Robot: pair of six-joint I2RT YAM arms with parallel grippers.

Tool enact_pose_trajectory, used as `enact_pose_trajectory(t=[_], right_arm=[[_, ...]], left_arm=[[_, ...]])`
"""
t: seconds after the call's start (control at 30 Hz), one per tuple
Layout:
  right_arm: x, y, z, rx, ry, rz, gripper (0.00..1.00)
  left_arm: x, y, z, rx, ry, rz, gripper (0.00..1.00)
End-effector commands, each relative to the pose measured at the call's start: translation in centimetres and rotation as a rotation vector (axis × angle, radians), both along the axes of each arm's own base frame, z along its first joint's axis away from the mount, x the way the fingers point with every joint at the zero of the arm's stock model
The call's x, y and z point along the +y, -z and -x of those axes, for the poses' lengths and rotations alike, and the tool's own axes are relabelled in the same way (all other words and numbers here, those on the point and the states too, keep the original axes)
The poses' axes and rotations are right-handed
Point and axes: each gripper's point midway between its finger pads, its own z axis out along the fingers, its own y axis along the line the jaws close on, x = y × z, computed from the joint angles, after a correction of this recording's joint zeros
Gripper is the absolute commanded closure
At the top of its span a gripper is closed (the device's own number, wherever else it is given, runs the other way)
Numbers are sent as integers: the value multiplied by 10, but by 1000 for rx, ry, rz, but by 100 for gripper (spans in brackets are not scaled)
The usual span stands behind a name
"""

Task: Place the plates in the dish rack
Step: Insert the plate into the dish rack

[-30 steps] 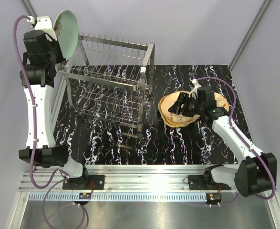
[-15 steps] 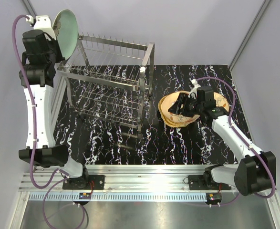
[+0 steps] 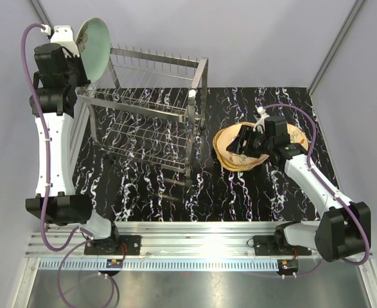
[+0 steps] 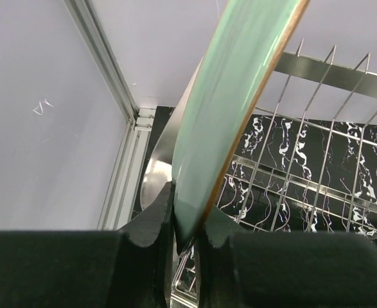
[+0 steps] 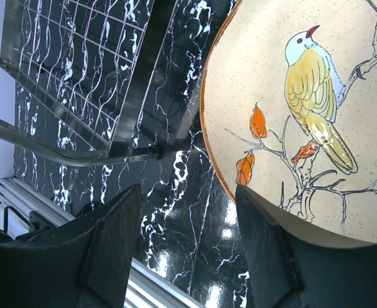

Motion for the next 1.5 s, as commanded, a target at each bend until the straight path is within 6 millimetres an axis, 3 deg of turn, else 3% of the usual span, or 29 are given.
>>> enact_pose_trajectory(t=[0.0,0.43,0.97,1.33,1.47], right_arm=[[4,-14,-9,-64,-15,3,33],[4,-13,-9,-60,-15,1,33],[4,-11,-9,-51,-13,0,32],[4,-9,-8,-42,-13,0,32],[4,-9,-8,-44,-11,1,32]], left_arm=[[-5,-63,-4,-237,34,-10,100],[-6,-37,-6,-177,42,3,100],[4,-25,-2,-144,-18,-4,96],[5,-22,7,-141,-27,-3,66],[4,-24,9,-145,-27,-2,67]])
